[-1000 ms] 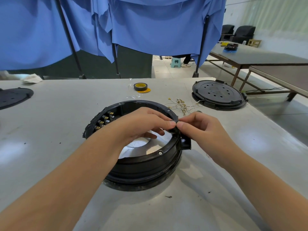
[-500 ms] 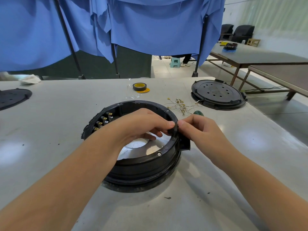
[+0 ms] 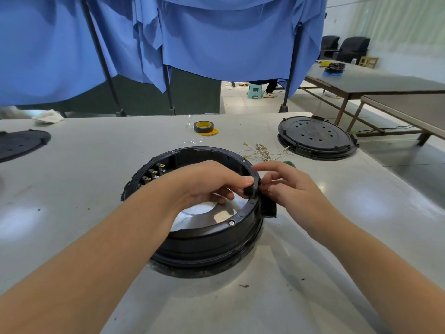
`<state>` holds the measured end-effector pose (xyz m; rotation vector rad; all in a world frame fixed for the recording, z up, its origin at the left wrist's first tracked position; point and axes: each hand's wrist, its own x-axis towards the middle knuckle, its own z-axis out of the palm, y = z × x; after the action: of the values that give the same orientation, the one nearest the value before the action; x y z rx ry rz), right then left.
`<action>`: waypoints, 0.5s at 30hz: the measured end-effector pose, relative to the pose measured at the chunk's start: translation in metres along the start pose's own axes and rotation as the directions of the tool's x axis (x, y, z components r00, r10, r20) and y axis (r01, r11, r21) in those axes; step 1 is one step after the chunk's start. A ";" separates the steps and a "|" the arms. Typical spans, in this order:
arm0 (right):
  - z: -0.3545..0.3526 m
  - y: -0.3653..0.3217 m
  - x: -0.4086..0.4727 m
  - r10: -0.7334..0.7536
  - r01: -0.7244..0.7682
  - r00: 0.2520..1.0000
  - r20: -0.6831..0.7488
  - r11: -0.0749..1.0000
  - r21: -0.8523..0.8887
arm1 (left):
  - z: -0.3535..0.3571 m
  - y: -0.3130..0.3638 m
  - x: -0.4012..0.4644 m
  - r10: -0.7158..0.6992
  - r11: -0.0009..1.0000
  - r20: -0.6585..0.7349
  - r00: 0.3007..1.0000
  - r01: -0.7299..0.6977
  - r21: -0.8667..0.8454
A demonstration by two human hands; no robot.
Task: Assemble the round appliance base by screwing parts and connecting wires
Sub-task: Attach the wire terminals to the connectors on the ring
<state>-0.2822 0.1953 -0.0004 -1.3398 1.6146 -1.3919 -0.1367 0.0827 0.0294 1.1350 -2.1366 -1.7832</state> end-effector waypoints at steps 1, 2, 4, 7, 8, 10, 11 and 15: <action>0.000 0.000 0.000 -0.007 0.007 1.000 0.013 1.000 -0.011 | 0.000 0.000 0.000 0.000 1.000 0.000 1.000 0.000 0.000; 0.000 -0.001 -0.001 -0.008 0.008 1.000 0.021 1.000 -0.020 | 0.000 0.000 -0.001 -0.002 1.000 -0.001 1.000 0.002 0.001; 0.000 -0.001 0.000 0.001 0.000 1.000 0.026 0.999 -0.036 | 0.000 0.000 0.000 -0.010 1.000 -0.002 1.000 0.010 0.005; 0.000 -0.002 0.000 0.006 -0.005 1.000 0.021 0.999 -0.044 | 0.001 0.001 0.001 -0.028 1.000 0.003 1.000 0.028 0.001; 0.000 -0.002 0.000 0.002 -0.001 1.000 0.021 0.999 -0.049 | 0.001 0.001 0.001 -0.035 0.999 0.005 0.999 0.035 -0.005; 0.001 -0.002 0.000 -0.001 0.002 1.000 0.016 0.998 -0.055 | 0.001 0.001 0.001 -0.047 0.999 0.012 0.999 0.048 -0.015; 0.002 -0.001 -0.001 -0.001 0.001 1.000 0.004 0.998 -0.058 | 0.001 0.002 0.001 -0.054 0.998 0.019 0.998 0.054 -0.015; 0.004 0.002 0.001 0.007 -0.009 0.999 -0.034 0.999 -0.040 | 0.005 0.003 0.000 -0.073 0.997 0.017 0.997 0.074 -0.027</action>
<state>-0.2795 0.1929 -0.0027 -1.3384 1.6768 -1.3909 -0.1407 0.0865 0.0312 1.2118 -2.0981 -1.8529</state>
